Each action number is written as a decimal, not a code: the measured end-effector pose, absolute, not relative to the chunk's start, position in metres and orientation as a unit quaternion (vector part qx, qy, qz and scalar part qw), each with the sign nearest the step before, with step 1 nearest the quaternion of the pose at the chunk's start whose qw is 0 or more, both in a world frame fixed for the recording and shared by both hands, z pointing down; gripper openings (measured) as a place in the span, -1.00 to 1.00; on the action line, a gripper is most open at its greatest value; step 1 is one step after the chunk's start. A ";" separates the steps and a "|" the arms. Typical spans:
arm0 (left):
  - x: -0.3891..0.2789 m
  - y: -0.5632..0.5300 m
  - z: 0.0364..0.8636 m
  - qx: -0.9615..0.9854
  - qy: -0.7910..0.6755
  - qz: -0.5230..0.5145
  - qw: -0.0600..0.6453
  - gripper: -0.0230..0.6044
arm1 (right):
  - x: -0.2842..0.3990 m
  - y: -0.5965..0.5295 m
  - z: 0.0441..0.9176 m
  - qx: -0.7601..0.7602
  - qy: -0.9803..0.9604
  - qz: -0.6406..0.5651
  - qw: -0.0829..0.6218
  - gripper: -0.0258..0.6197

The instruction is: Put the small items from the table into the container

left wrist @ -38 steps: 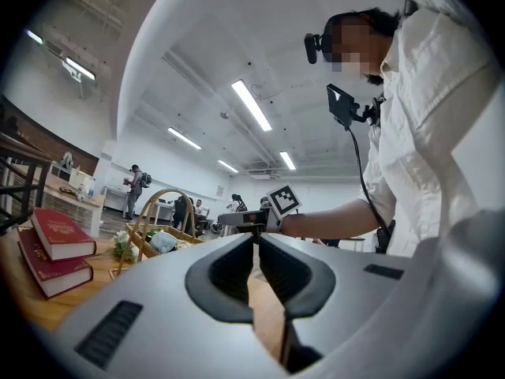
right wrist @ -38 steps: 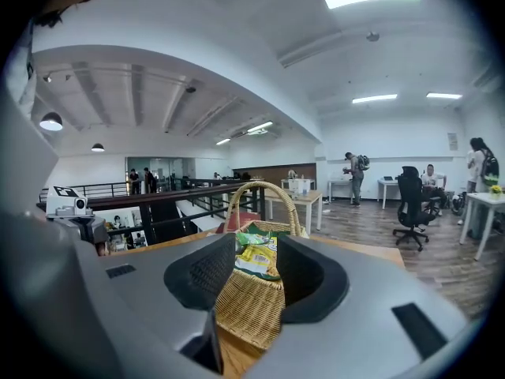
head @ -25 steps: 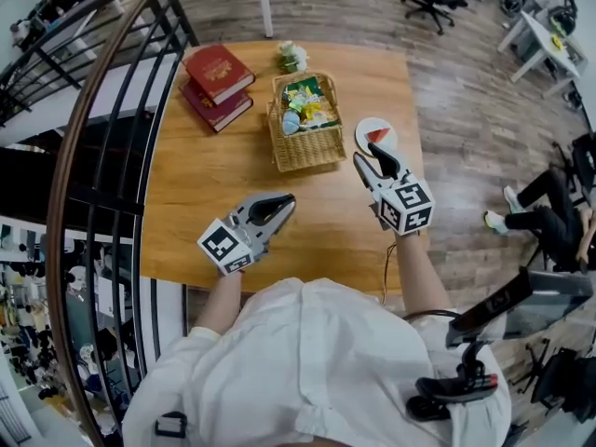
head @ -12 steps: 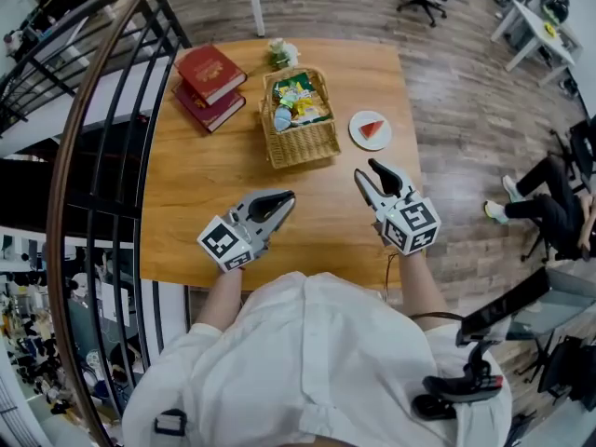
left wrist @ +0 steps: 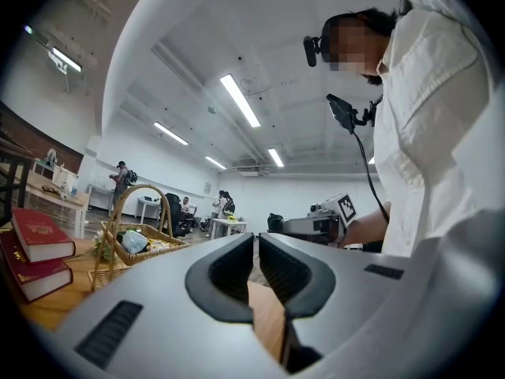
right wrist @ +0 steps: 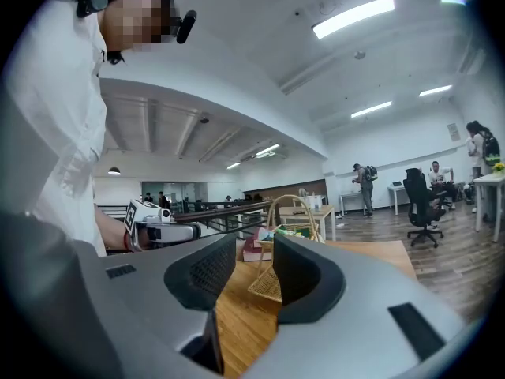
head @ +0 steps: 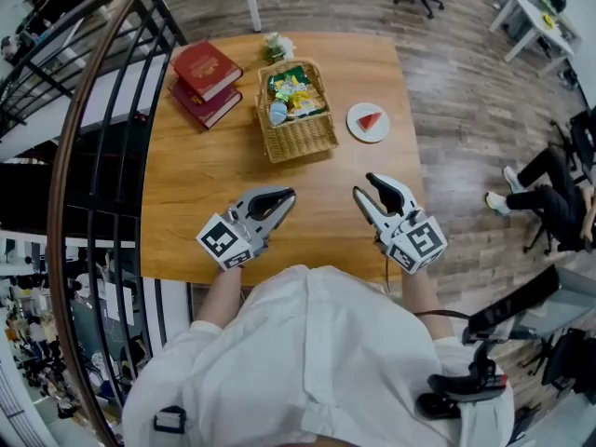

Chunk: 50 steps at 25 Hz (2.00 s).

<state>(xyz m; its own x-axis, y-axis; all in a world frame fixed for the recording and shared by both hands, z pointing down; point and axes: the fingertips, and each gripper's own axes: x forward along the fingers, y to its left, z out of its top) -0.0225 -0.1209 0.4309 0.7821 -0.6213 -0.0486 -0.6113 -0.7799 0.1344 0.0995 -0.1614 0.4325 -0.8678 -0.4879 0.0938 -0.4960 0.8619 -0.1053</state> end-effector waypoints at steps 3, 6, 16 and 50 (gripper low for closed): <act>-0.023 -0.120 0.432 0.942 -0.327 -0.045 0.056 -0.90 | 0.098 -0.152 0.433 0.240 -0.969 0.049 0.035 -0.48; -0.022 -0.120 0.434 0.942 -0.327 -0.044 0.057 -0.90 | 0.095 -0.144 0.436 0.223 -0.973 0.036 0.036 -0.68; -0.019 -0.120 0.430 0.943 -0.326 -0.044 0.053 -0.90 | 0.091 -0.124 0.434 0.188 -0.981 0.020 0.048 -0.87; 0.005 -0.091 0.425 0.952 -0.296 -0.049 0.055 -0.90 | 0.083 -0.095 0.432 0.168 -0.984 0.029 0.045 -0.87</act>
